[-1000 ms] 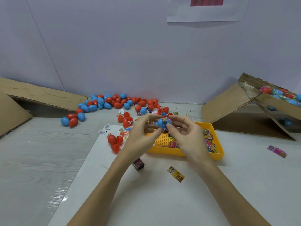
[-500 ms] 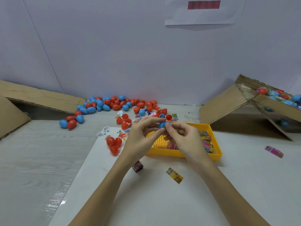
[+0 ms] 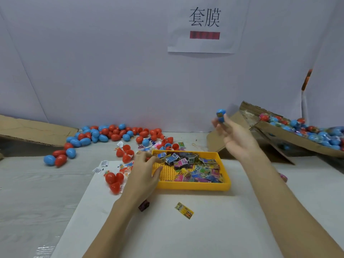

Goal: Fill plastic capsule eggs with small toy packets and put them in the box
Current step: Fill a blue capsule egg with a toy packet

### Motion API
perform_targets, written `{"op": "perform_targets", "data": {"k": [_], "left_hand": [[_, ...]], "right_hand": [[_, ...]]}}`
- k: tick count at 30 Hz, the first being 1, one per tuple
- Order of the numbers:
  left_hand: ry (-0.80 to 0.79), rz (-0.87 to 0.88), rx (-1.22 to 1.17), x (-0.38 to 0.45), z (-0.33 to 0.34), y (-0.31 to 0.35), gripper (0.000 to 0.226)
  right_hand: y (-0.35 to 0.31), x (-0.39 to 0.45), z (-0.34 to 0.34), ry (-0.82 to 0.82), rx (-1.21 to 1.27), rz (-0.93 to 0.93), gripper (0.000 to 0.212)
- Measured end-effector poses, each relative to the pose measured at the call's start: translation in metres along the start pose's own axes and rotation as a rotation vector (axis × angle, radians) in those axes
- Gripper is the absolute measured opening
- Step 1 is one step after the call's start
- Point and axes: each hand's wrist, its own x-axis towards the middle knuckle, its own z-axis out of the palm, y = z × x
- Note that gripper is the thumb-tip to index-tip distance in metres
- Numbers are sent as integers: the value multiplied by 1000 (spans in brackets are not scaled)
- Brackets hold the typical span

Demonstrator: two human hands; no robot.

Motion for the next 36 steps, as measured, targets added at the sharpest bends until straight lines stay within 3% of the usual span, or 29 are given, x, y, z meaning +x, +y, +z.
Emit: {"op": "perform_targets", "data": {"k": [2, 5, 12, 16, 22, 26, 28, 31, 33, 36], "left_hand": [[-9, -8, -4, 1, 1, -3, 24], [-13, -13, -12, 3, 2, -6, 25], [-2, 15, -16, 2, 3, -12, 27], [2, 26, -19, 0, 3, -13, 30], [-1, 37, 26, 1, 1, -6, 45], [-34, 22, 317, 11, -2, 1, 71], [-9, 30, 349, 21, -7, -2, 67], [67, -104, 314, 43, -23, -26, 52], [140, -180, 543, 60, -39, -59, 47], [27, -437, 899, 68, -69, -120, 48]], "right_hand": [[-33, 16, -6, 76, 154, -31, 24], [-40, 27, -18, 96, 78, 30, 27], [56, -1, -23, -57, -94, 247, 24], [95, -11, -15, -149, -200, 246, 22], [100, -15, -15, -242, -345, 202, 25], [101, -14, -18, -246, -369, 199, 25], [101, -14, -17, -254, -381, 200, 25], [101, -13, -18, -252, -388, 200, 24], [101, -14, -16, -252, -395, 206, 24], [101, -13, -16, -246, -388, 211, 23]]}}
